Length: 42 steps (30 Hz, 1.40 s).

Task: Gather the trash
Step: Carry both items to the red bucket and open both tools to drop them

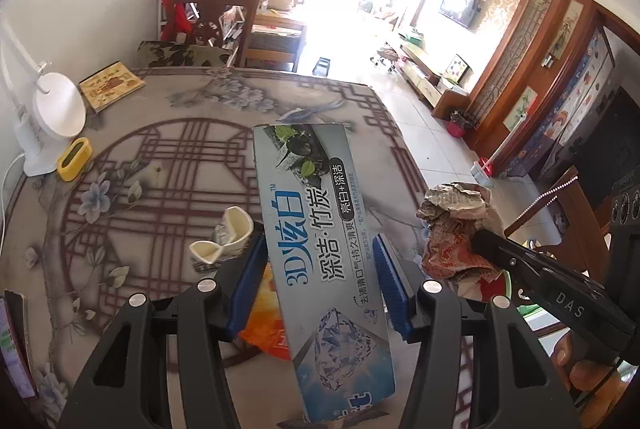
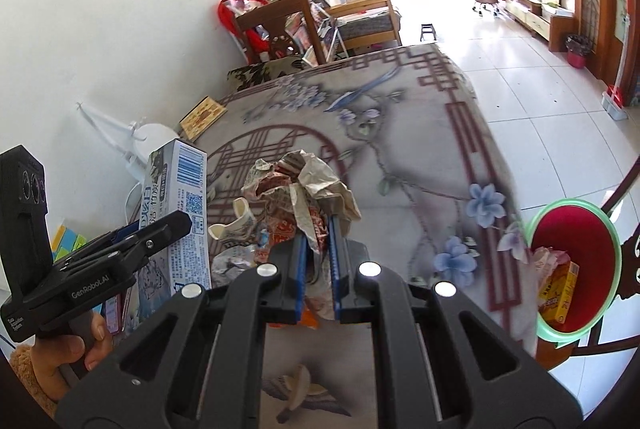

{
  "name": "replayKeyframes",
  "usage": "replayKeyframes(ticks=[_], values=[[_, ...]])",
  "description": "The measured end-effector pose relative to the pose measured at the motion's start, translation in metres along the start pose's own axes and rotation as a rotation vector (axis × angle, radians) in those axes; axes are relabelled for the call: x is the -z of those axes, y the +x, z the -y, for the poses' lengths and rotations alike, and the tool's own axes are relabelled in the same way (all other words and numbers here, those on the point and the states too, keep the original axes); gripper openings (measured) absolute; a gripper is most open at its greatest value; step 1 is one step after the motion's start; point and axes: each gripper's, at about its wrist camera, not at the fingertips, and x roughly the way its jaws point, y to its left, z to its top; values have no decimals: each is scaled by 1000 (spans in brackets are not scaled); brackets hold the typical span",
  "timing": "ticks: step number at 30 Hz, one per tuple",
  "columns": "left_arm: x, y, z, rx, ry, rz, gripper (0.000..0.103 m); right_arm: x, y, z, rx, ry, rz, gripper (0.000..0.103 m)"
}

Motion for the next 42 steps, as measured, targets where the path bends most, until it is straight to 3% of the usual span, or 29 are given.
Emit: replayKeyframes(ticks=[18,29,32,34,42], values=[[6,43,117,95,151,-68,52,12,-43,138,144,213,44,11],[13,79,177,166,224,-136,52,37,-65,260,372,410,25,11],[13,89,200,191,264,-150,52,40,-66,283,401,436,23,20],[13,96,214,206,298,-156,52,42,-68,294,427,449,38,54],[21,126,273,270,410,-204,52,50,-93,312,444,499,109,61]])
